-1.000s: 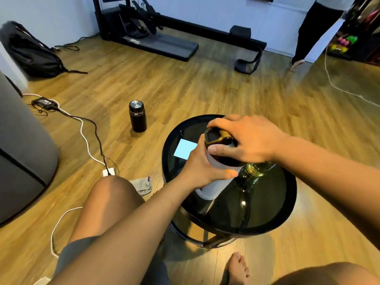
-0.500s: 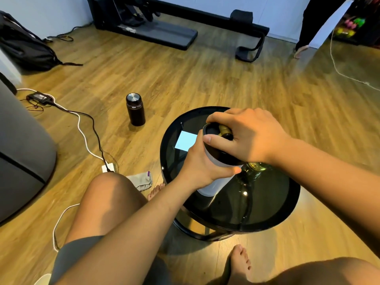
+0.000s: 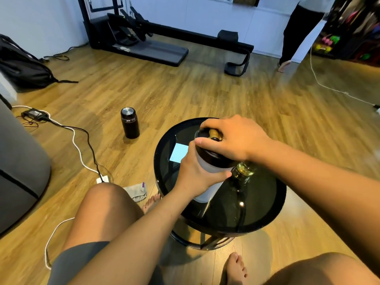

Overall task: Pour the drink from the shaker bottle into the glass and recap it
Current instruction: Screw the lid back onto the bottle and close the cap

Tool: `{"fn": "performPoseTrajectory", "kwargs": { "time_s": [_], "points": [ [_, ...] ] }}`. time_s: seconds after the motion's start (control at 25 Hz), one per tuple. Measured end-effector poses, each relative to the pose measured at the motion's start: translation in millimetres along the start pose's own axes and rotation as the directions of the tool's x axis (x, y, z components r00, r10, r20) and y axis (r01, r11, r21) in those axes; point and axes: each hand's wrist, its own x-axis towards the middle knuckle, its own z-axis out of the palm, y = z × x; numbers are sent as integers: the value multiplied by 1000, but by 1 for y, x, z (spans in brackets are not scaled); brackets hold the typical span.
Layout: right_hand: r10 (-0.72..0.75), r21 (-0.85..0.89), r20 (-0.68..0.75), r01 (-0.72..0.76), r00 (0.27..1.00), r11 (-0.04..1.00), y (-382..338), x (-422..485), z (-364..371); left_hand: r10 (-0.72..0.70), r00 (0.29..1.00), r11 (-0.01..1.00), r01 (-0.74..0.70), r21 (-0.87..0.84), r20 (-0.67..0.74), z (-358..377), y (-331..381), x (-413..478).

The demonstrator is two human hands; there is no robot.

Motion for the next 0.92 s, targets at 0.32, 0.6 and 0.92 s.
{"fn": "performPoseTrajectory", "kwargs": {
  "time_s": [0.32,0.6,0.92],
  "points": [
    [-152,26,85,151,985,988,16,-1,-12,10,999,1000,-10,3,41,-4,1,1],
    [-8,-61,82,13,997,998,0,9,11,-17,1000,999,17,-47,6,3,-2,2],
    [90,-62,11,-89,996,994,1,5,13,-22,996,998,16,-66,-88,15,2,-7]
  ]
}}
